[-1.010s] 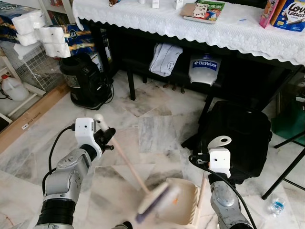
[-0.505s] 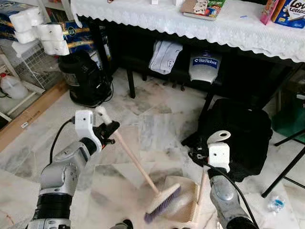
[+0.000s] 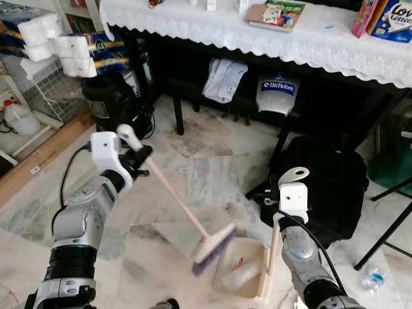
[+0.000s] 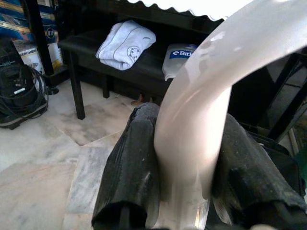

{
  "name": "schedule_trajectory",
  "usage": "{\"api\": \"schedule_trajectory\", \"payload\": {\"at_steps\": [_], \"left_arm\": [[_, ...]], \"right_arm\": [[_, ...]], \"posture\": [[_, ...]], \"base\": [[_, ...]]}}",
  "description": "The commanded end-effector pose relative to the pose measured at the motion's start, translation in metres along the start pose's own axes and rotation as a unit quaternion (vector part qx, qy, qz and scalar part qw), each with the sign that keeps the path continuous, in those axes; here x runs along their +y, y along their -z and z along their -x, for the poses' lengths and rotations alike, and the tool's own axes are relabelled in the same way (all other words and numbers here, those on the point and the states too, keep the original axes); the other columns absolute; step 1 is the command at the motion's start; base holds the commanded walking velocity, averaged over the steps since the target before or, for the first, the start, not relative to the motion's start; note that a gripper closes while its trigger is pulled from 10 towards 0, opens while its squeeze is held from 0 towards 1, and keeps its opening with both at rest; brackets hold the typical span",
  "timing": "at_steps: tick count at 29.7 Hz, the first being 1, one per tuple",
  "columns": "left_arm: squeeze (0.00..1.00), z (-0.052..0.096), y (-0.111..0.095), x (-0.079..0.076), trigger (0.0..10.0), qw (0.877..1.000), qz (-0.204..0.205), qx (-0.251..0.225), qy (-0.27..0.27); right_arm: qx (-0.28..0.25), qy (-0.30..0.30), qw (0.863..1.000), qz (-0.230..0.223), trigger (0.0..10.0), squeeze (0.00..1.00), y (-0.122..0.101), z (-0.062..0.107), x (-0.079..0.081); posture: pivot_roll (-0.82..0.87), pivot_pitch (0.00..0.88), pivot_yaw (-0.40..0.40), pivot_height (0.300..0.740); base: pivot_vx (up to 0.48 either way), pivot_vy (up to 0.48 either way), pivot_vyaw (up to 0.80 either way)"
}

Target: Sweep floor

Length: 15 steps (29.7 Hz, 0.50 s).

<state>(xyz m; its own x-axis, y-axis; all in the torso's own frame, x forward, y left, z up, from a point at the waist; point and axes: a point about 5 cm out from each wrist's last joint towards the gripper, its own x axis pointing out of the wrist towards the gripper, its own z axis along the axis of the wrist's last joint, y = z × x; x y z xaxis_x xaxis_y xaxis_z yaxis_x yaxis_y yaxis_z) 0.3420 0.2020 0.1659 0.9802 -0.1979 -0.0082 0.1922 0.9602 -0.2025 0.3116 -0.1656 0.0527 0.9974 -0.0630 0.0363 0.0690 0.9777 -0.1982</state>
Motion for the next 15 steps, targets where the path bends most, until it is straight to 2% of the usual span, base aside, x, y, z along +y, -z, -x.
{"api": "schedule_trajectory", "payload": {"at_steps": [1, 4, 8, 9, 11, 12, 15], "left_arm": [[0.0, -0.002, -0.02, 0.009, 10.0, 0.998, -0.023, -0.051, -0.034], [0.0, -0.003, -0.024, 0.011, 10.0, 0.995, -0.03, -0.081, -0.058], [0.0, -0.004, -0.024, 0.012, 10.0, 0.991, -0.043, -0.097, -0.077], [0.0, -0.004, -0.023, 0.013, 10.0, 0.989, -0.064, -0.101, -0.092], [0.0, -0.004, -0.022, 0.014, 10.0, 0.987, -0.074, -0.103, -0.098], [0.0, -0.003, -0.018, 0.012, 10.0, 0.984, -0.105, -0.103, -0.103], [0.0, -0.002, -0.011, 0.008, 10.0, 0.98, -0.128, -0.108, -0.103]], "right_arm": [[-0.009, 0.005, 1.0, -0.004, 10.0, 0.0, -0.006, -0.005, 0.0], [-0.016, 0.013, 1.0, -0.008, 10.0, 0.0, -0.009, -0.007, -0.003], [-0.028, 0.023, 0.999, -0.013, 10.0, 0.0, -0.013, -0.01, -0.005], [-0.036, 0.03, 0.999, -0.023, 10.0, 0.0, -0.017, -0.011, -0.006], [-0.039, 0.034, 0.998, -0.029, 10.0, 0.0, -0.018, -0.012, -0.007], [-0.05, 0.042, 0.997, -0.04, 10.0, 0.0, -0.023, -0.014, -0.008], [-0.063, 0.051, 0.995, -0.052, 10.0, 0.0, -0.028, -0.016, -0.01]], "posture": [[0.08, 0.008, 0.035, 0.74], [0.08, 0.0, 0.039, 0.74], [0.07, 0.0, 0.045, 0.74], [0.07, 0.0, 0.047, 0.74], [0.07, 0.0, 0.047, 0.74], [0.06, 0.0, 0.045, 0.74], [0.05, 0.0, 0.044, 0.74]], "base": [[0.0, 0.0, 0.0], [0.0, 0.0, 0.0], [0.0, 0.0, 0.0], [0.0, 0.0, 0.0], [0.0, 0.0, 0.0], [0.0, 0.0, 0.0], [0.0, 0.0, 0.0]]}}
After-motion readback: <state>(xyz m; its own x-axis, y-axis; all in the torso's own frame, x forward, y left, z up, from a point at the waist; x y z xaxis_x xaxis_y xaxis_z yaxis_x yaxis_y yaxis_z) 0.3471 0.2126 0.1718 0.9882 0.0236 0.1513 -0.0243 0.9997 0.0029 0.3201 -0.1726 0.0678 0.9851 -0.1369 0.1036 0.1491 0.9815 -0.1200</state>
